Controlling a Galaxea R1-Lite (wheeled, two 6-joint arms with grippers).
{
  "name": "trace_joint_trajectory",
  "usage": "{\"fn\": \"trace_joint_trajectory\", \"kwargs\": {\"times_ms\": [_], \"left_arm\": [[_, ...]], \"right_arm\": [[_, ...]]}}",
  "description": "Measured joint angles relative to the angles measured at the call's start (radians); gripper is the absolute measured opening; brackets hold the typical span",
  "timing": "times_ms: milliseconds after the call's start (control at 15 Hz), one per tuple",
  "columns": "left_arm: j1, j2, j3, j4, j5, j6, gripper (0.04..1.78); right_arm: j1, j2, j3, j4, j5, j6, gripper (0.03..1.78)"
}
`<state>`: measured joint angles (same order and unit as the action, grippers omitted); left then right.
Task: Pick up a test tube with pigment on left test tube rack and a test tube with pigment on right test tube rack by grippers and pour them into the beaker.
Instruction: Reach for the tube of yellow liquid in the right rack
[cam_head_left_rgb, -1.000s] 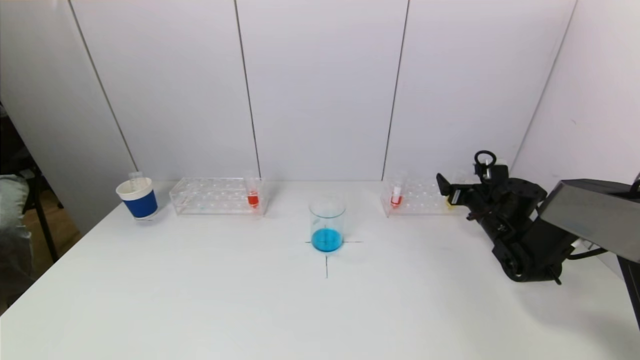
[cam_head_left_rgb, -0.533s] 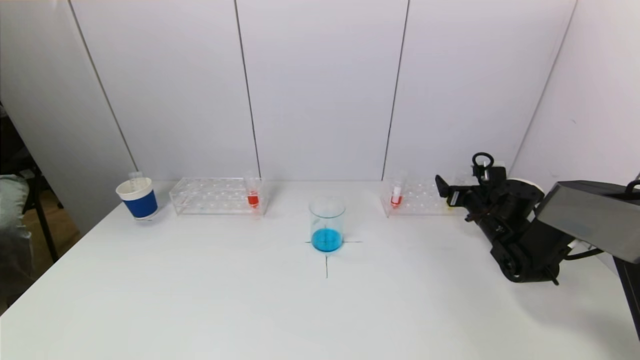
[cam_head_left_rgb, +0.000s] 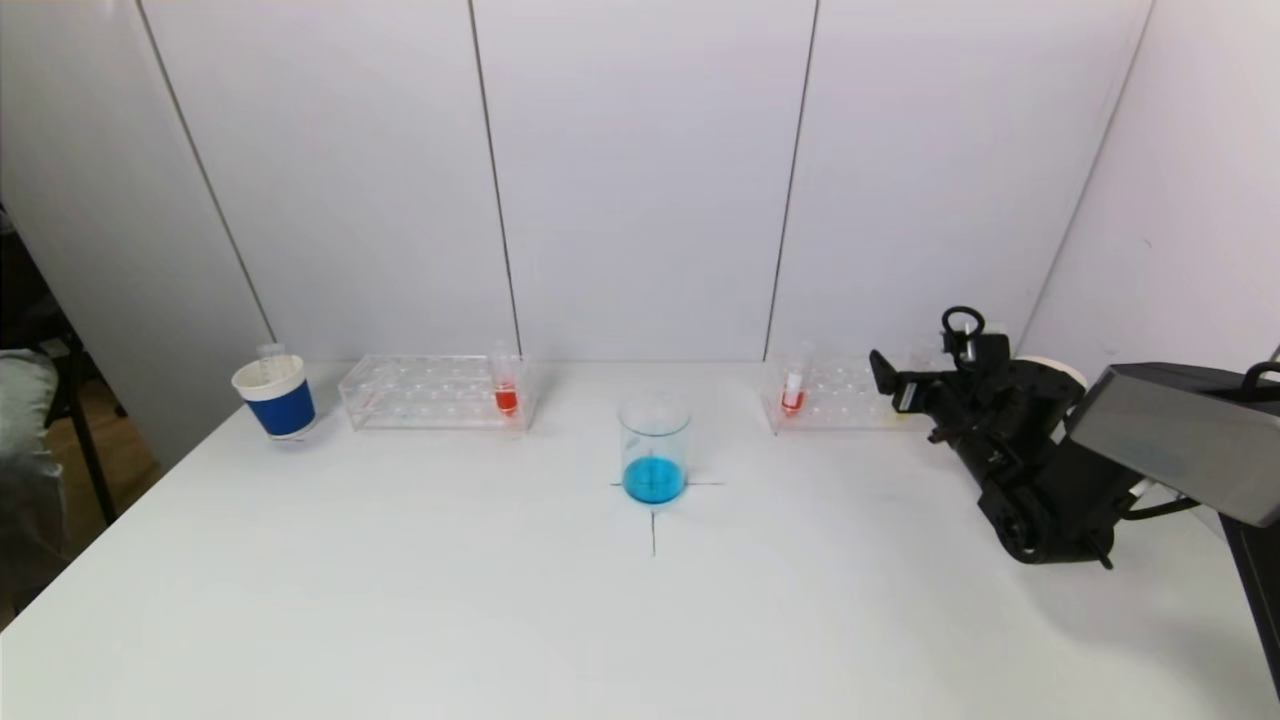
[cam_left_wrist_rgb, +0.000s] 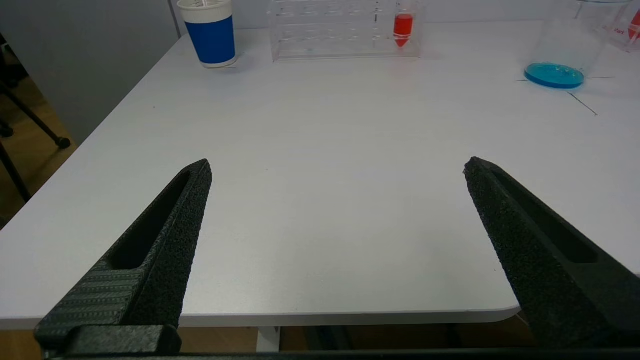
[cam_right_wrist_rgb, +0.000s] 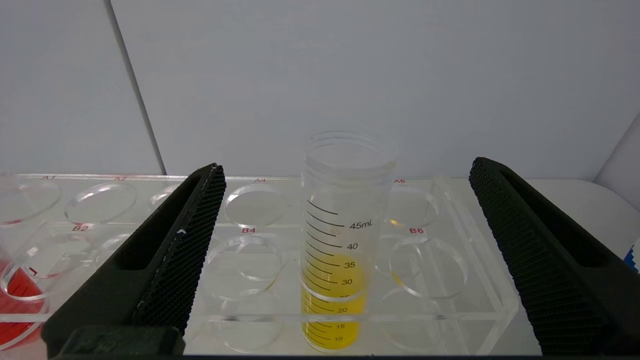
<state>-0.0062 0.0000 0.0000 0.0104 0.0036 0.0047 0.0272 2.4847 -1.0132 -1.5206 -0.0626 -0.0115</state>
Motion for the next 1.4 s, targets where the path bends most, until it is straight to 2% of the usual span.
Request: {"fn": "trace_joint_trajectory", "kwargs": {"times_ms": [400,533,733,1000,1067,1200,1400], "left_arm": [[0.000,0.000,0.000,0.000,0.000,0.000,1.76],[0.000,0.000,0.000,0.000,0.000,0.000,1.76],[0.000,0.000,0.000,0.000,0.000,0.000,1.76],[0.000,0.000,0.000,0.000,0.000,0.000,1.76],[0.000,0.000,0.000,0.000,0.000,0.000,1.76],[0.000,0.000,0.000,0.000,0.000,0.000,1.76],[0.000,0.000,0.000,0.000,0.000,0.000,1.76]], "right_arm": [[0.000,0.003,-0.002,0.000,0.000,-0.002,1.77],[0.000,0.005,-0.004,0.000,-0.001,-0.003,1.69],[0.000,0.007,-0.005,0.000,-0.001,-0.003,1.38],[0.000,0.008,-0.006,-0.001,-0.001,-0.003,0.66],[0.001,0.008,-0.006,0.000,-0.001,-0.003,0.53],[0.000,0.008,-0.006,-0.001,0.000,-0.003,0.47],[0.000,0.008,-0.006,0.000,0.000,-0.003,0.48]]}}
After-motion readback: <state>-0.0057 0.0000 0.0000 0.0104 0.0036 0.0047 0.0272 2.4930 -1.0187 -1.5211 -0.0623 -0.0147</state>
